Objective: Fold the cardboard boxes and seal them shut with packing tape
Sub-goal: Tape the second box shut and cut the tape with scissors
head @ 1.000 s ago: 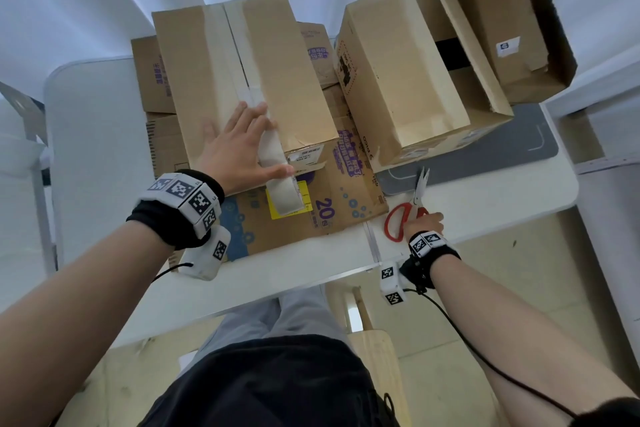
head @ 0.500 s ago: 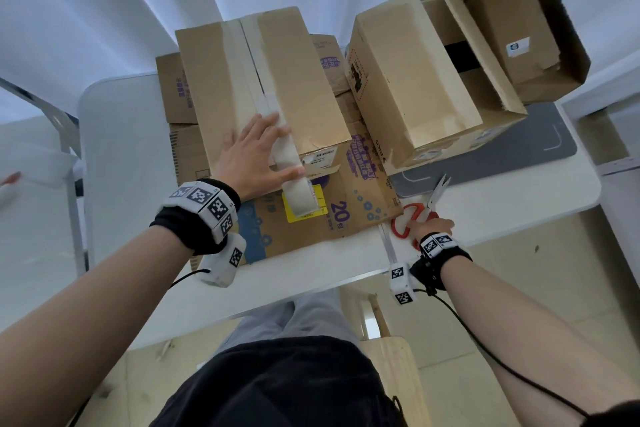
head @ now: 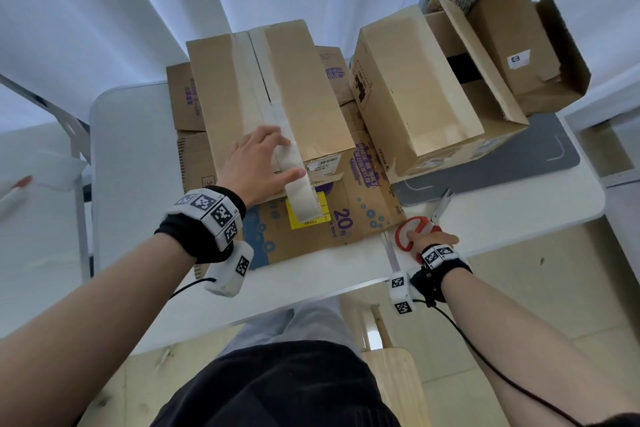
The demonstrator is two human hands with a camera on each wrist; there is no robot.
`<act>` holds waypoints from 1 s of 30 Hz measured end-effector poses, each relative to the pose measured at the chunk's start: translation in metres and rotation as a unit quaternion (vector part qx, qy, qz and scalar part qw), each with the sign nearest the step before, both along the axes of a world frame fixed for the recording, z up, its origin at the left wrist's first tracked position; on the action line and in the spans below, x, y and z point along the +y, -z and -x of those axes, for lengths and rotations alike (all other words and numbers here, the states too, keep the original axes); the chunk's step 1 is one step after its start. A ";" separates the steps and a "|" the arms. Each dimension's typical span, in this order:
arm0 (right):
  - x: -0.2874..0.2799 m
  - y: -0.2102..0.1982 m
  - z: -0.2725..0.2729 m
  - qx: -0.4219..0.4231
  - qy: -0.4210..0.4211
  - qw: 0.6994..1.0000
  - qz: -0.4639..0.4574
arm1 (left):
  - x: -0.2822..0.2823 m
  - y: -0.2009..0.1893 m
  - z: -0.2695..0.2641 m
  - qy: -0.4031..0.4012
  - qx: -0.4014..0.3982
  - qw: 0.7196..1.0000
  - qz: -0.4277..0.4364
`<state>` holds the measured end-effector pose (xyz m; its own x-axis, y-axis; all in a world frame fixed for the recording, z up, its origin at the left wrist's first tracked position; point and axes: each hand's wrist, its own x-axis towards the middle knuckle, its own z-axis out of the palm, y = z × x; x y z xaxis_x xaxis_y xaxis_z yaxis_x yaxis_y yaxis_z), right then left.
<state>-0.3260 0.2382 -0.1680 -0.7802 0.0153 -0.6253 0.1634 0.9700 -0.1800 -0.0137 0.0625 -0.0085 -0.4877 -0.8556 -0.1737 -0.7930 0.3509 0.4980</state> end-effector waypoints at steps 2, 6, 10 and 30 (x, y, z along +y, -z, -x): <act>0.003 0.004 0.002 -0.006 0.002 1.000 0.025 | 0.000 0.000 0.001 -0.003 0.000 1.000 -0.002; 0.006 0.002 0.000 -0.030 -0.008 0.999 0.021 | -0.002 0.002 0.003 -0.013 0.003 1.000 -0.002; 0.022 0.036 0.021 -0.015 0.008 0.996 0.090 | -0.002 0.002 0.005 -0.025 0.010 1.000 -0.005; -0.070 -0.170 -0.053 -0.184 -0.564 0.763 0.257 | 0.034 0.005 -0.013 -0.220 0.068 0.958 -0.173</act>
